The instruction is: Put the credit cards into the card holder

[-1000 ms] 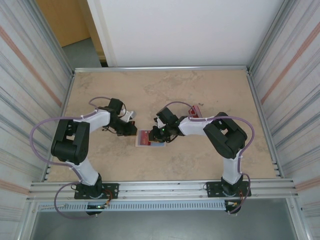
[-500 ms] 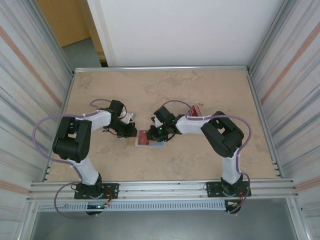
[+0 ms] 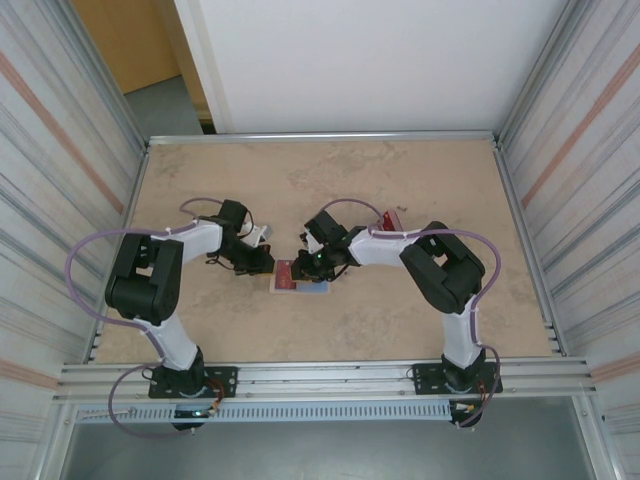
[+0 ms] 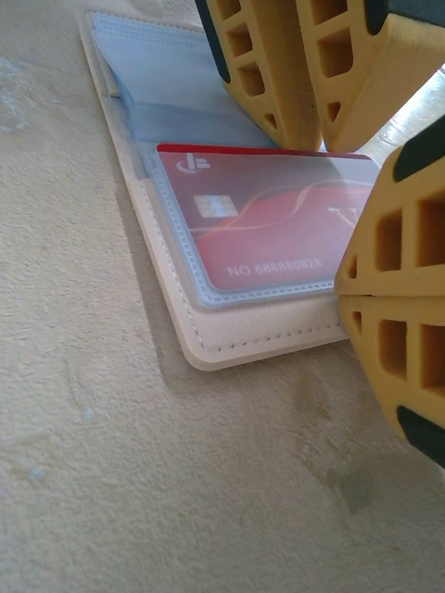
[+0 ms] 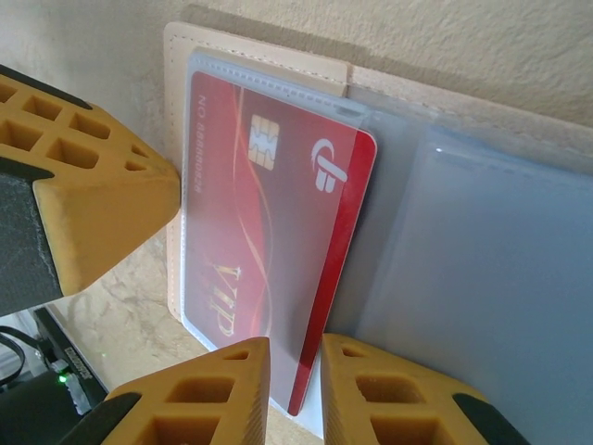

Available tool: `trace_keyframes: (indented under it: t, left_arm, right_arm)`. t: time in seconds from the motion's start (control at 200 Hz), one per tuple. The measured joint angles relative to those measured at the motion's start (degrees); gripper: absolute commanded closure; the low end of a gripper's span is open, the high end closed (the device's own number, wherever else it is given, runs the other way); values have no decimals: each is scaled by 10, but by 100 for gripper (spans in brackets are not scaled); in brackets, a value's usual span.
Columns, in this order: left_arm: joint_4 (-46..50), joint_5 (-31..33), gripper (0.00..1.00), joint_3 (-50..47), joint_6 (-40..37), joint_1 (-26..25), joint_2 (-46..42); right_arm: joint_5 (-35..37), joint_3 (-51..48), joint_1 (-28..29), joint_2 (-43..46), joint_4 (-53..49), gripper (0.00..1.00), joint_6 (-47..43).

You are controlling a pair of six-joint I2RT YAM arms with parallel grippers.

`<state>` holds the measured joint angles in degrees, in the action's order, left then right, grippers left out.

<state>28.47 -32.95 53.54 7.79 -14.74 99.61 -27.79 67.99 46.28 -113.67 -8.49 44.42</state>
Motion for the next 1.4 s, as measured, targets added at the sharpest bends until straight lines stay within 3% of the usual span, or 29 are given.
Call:
trace_keyframes:
  t: [0.541,0.942,1.403]
  left_arm:
    - [3,1,100,0,0,-1,-14]
    - [17,12,100,16,-19,-50,-64]
    - [20,18,100,29,-20,-74,-23]
  right_arm:
    - [9,15,-2,-4,-22,77,-17]
    - [57,-64,-26,122,-66,75,-42]
    - [66,-94,-28,133,-64,74,-44]
